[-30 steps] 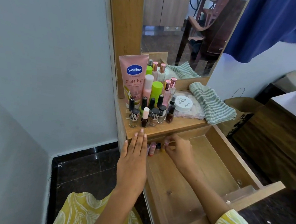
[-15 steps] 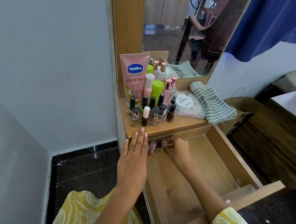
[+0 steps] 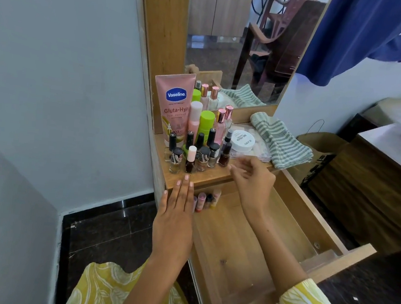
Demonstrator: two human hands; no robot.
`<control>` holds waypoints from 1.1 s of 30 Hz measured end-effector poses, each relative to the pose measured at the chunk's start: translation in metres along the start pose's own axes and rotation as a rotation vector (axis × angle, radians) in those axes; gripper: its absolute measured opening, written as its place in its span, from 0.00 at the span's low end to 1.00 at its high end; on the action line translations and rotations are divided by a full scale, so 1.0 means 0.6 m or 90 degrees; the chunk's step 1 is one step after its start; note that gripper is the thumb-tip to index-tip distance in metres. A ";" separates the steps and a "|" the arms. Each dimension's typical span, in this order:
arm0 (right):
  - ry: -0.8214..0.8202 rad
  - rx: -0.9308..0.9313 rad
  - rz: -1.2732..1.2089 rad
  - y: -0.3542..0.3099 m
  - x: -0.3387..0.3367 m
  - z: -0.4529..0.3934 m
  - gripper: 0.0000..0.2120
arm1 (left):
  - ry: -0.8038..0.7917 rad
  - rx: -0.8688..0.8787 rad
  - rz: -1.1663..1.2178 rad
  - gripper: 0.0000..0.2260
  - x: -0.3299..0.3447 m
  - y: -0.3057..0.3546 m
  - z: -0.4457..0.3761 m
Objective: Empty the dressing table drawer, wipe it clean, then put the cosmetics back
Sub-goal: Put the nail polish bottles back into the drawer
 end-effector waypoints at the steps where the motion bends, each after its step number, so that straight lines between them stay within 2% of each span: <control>1: -0.006 0.011 -0.016 0.002 0.006 -0.006 0.13 | -0.002 0.000 0.002 0.31 0.000 0.000 0.000; 10: -0.069 0.002 0.007 0.016 0.037 -0.026 0.08 | -0.005 0.003 0.012 0.30 0.006 -0.001 -0.004; 12: -0.046 -0.020 0.013 0.017 0.028 -0.032 0.08 | -0.004 0.001 0.010 0.30 0.007 -0.001 -0.003; 15: -0.019 -0.062 0.045 0.014 0.019 -0.044 0.14 | -0.005 -0.002 0.005 0.30 0.008 0.000 -0.002; 18: -0.057 -0.081 0.070 0.009 0.027 -0.058 0.21 | -0.006 -0.008 0.000 0.31 0.007 0.000 -0.001; 22: -0.091 -0.069 0.077 0.004 0.035 -0.072 0.24 | -0.017 -0.004 -0.003 0.30 0.005 0.001 -0.003; 26: -0.101 -0.069 0.076 0.002 0.032 -0.074 0.20 | -0.022 -0.003 0.001 0.31 0.002 0.000 -0.003; 33: -0.008 -0.101 0.026 0.011 -0.027 0.008 0.12 | -0.009 -0.011 0.008 0.31 0.001 0.002 -0.001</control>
Point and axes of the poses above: each hand's wrist, its own z-axis away from the middle knuckle, its own x-axis out of the palm, y = z × x, the point moved 4 cm from there along -z, towards the middle knuckle, and after that the axes turned 14 degrees about -z, right-handed, at the moved point
